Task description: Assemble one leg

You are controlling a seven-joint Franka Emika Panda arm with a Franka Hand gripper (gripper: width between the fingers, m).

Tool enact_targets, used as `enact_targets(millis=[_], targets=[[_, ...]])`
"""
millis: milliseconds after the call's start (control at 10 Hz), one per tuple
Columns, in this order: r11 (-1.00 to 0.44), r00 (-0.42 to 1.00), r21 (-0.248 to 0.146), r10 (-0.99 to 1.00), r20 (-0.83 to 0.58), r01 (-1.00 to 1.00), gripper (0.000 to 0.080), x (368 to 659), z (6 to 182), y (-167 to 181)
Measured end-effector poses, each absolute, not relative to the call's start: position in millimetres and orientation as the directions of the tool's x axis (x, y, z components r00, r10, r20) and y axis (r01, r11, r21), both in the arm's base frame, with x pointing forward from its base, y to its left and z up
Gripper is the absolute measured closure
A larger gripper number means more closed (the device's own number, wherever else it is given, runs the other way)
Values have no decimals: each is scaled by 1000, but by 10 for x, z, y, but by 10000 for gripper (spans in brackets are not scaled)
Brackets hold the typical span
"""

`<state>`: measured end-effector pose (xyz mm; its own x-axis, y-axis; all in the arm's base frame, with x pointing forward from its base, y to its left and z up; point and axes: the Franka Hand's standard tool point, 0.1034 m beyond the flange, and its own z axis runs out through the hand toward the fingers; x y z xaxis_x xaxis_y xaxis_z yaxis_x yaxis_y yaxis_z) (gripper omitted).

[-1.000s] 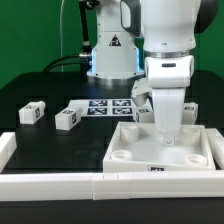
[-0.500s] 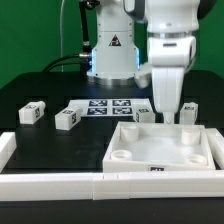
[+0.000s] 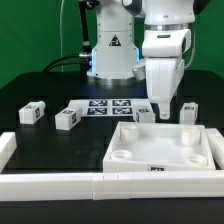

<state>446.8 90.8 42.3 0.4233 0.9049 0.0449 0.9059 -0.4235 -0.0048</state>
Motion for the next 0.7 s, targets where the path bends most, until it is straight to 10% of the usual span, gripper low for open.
enact_targets(millis=[700], targets=[[-965,966,-64,250,67,255,150,4414,431,1054]])
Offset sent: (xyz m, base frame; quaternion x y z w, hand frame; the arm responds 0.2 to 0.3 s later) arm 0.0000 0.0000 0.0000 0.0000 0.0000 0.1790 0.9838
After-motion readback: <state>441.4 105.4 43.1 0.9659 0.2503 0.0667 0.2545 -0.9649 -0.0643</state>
